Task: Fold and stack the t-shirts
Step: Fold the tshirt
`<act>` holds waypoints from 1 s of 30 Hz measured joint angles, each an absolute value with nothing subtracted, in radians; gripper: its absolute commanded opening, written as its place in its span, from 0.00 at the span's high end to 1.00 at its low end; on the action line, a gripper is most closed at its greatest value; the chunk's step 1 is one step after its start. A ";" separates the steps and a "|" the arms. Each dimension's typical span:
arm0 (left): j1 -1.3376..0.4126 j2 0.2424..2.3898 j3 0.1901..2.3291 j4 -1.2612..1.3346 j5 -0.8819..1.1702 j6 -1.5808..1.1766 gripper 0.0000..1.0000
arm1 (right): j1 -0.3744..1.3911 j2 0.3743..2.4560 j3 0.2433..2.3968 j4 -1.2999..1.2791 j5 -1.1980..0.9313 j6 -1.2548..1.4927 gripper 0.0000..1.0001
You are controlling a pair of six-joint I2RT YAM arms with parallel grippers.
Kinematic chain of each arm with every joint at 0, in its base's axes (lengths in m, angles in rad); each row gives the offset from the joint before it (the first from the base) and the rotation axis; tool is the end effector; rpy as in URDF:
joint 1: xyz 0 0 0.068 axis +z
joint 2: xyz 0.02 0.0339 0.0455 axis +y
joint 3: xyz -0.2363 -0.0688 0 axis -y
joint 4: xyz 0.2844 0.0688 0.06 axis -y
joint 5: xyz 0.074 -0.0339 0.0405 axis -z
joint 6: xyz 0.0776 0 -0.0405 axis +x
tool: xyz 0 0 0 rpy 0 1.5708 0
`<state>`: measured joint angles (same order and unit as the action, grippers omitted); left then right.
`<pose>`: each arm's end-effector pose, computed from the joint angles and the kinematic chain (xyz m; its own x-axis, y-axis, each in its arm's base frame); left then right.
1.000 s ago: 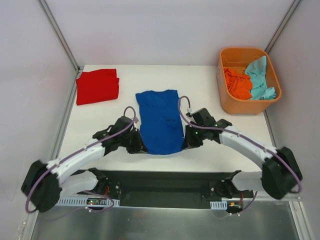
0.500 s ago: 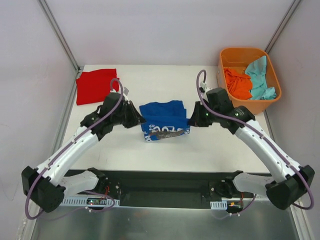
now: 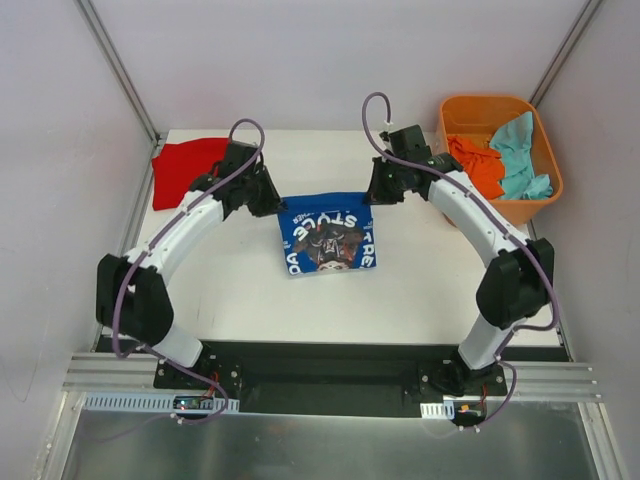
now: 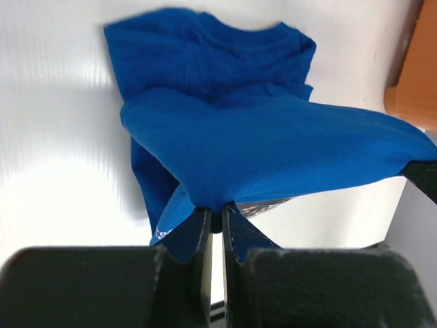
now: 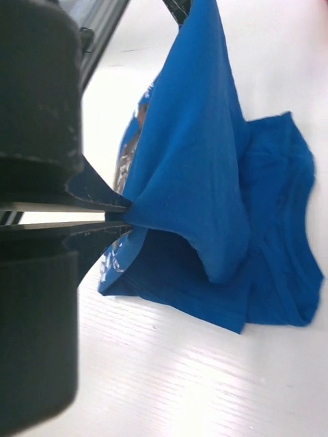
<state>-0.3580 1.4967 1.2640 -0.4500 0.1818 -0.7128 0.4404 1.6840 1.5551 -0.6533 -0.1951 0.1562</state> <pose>0.3788 -0.1567 0.2471 -0.7583 -0.4030 -0.5124 -0.0263 0.8043 -0.5937 0.3943 0.2024 0.2654 -0.7142 -0.1679 -0.6795 -0.4368 0.8654 0.2453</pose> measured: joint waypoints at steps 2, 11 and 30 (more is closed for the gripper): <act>-0.347 1.557 1.309 -0.449 0.183 -0.699 1.00 | 0.435 1.729 1.587 -0.643 -0.175 0.161 0.97; -0.308 1.840 1.550 -0.449 0.258 -0.640 1.00 | 0.385 1.893 1.695 -0.617 -0.128 0.183 0.96; -0.196 2.075 1.675 -0.457 0.371 -0.646 0.00 | 0.304 2.198 1.922 -0.571 -0.281 0.204 0.03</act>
<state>-0.1963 2.0754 1.6749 -0.4568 0.3706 -0.6464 0.3038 2.1983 1.9221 -0.5713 -0.2813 0.2035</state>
